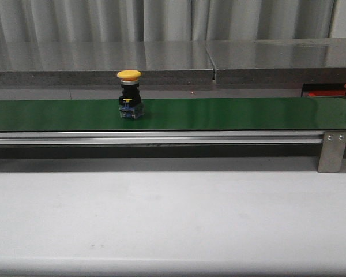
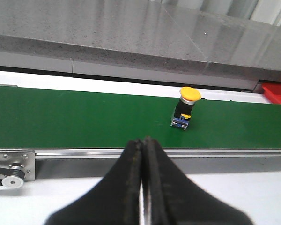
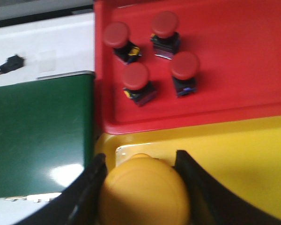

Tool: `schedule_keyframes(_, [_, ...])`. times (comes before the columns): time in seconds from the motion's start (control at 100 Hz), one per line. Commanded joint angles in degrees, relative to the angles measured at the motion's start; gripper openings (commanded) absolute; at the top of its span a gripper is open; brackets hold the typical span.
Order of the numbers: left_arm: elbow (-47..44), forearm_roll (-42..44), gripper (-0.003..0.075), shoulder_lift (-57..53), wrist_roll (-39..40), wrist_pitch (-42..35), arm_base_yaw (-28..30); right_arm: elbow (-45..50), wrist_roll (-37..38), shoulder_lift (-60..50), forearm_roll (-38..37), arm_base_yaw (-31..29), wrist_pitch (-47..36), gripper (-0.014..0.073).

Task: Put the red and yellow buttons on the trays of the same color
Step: 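Move the yellow button into the yellow tray and open the right gripper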

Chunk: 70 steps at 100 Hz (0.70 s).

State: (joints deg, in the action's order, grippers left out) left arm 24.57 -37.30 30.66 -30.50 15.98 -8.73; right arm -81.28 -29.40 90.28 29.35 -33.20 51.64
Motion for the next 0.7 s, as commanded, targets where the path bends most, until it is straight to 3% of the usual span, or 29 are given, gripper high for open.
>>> schedule_keyframes(0.0, [1.6,-1.18,-0.0019,-0.02,-0.08,-3.37,-0.48,0.8,-0.02,-0.97,1.69,-1.64,-6.0,0.0257])
schedule_keyframes(0.17, [1.6,-1.18,-0.0019,-0.02,-0.08,-3.37,-0.48,3.57,-0.88,2.92,1.64,-1.64,-12.09,0.0257])
schedule_keyframes(0.69, [1.6,-1.18,-0.0019,-0.02,-0.08,-3.37,-0.48,3.57,-1.29,14.57,1.64,-1.6,-15.65,0.0257])
